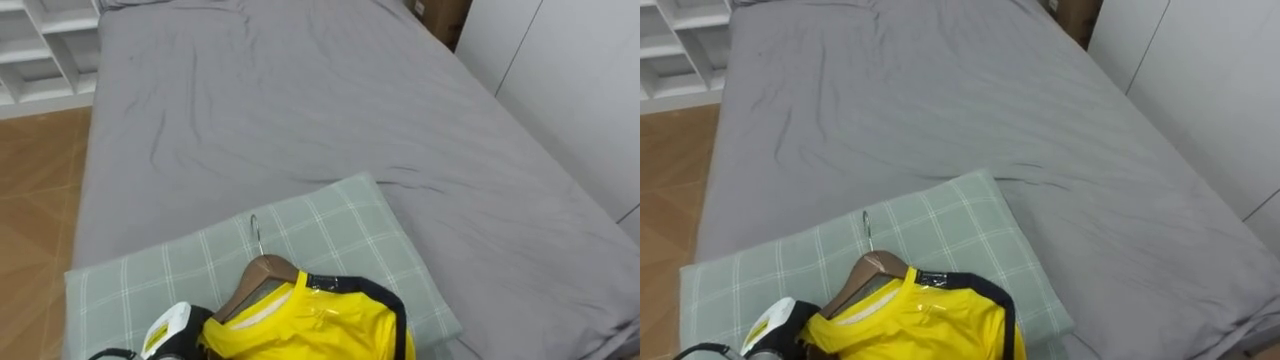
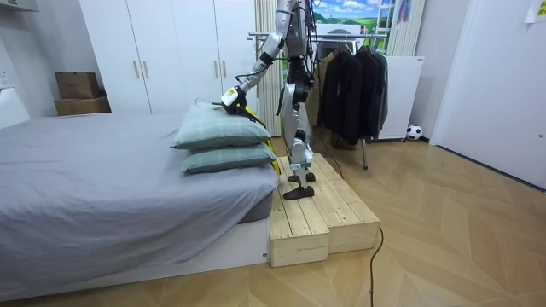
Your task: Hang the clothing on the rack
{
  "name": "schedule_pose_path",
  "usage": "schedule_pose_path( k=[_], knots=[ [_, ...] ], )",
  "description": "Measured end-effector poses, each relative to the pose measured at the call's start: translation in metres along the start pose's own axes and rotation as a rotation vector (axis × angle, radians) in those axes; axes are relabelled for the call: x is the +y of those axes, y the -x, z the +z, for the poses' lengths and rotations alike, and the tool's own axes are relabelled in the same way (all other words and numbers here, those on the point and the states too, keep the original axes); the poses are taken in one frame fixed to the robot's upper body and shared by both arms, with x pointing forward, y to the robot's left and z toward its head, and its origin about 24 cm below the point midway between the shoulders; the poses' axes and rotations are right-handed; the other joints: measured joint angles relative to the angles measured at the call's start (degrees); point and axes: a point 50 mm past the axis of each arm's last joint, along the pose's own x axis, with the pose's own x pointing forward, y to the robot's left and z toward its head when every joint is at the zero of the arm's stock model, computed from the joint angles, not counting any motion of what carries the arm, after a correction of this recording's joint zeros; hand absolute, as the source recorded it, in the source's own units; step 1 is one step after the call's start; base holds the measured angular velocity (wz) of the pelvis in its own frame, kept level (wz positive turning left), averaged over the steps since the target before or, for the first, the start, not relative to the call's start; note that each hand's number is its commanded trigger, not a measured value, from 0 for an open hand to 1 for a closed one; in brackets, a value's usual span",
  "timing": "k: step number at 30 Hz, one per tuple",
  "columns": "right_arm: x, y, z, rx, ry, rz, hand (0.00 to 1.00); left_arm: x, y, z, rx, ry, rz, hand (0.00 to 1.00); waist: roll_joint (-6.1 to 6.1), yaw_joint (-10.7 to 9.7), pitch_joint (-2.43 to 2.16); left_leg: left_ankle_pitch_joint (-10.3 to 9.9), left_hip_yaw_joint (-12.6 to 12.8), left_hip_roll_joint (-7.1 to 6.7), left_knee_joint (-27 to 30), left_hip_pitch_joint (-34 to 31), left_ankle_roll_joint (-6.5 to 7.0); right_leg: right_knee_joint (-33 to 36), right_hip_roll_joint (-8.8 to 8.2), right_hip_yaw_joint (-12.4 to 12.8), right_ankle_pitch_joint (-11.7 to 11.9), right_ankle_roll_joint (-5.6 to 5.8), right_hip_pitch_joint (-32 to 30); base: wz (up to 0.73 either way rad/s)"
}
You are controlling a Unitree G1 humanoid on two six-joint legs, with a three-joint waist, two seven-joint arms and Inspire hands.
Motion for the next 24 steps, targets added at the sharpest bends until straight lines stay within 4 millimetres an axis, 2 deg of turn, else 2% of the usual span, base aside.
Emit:
schedule_pose_path(
  k=[7, 24],
  knots=[
    [0.000, 0.000, 0.002, -0.018, 0.007, -0.013, 0.00, -0.004, 0.002, -0.001, -0.010, -0.019, -0.002, 1.00, 0.02, 0.20, 0.03, 0.00, -0.10, -0.14, -0.01, 0.11, 0.00, -0.01, 0.05, -0.02, 0.00, 0.00, 0.10, 0.00],
    [-0.003, 0.002, -0.005, -0.035, 0.006, -0.042, 0.00, 0.000, 0.007, 0.010, -0.119, -0.032, 0.109, 1.00, 1.46, 0.38, -0.08, -0.01, -0.72, -0.03, 0.43, 2.61, 0.00, -0.11, -0.01, -0.46, 0.01, 0.02, 3.05, 0.01]
  ],
)
